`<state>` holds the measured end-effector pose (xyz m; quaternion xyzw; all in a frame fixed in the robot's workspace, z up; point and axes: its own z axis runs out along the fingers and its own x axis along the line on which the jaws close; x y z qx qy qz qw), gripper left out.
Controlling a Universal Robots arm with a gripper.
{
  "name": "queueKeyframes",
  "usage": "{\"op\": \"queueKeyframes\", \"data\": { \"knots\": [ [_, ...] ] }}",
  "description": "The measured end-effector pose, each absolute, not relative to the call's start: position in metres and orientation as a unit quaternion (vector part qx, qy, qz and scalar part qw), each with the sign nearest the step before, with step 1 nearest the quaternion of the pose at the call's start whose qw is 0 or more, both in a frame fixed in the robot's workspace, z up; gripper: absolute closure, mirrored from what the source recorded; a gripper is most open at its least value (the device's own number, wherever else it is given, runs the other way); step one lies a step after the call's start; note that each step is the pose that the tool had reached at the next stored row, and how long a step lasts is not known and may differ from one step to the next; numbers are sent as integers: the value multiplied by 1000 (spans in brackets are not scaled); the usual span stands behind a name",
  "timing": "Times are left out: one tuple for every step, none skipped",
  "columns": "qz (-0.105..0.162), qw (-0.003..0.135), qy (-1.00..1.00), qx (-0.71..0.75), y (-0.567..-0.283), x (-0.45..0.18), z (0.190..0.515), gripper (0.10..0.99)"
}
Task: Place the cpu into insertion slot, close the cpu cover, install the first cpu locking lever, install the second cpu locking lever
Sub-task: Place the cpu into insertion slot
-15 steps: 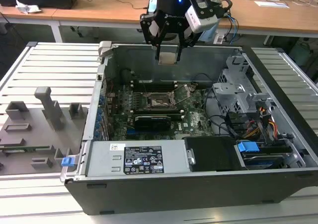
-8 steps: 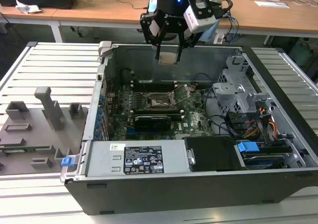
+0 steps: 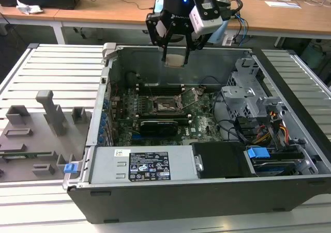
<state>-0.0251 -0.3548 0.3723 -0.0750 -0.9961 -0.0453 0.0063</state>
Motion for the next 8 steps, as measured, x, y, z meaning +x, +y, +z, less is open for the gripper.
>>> {"op": "queueKeyframes", "data": {
  "knots": [
    [-45, 6, -996, -77, -355, -25, 372, 561],
    [-45, 6, -996, -79, -355, -25, 372, 561],
    [-45, 6, -996, -82, -355, -25, 372, 561],
    [-45, 6, -995, -84, -355, -25, 372, 561],
    [-45, 6, -995, -88, -355, -25, 372, 561],
    [-45, 6, -995, -92, -355, -25, 372, 561],
    [-45, 5, -994, -95, -355, -25, 372, 561],
    [-45, 5, -994, -98, -355, -25, 372, 561]
  ]
}}
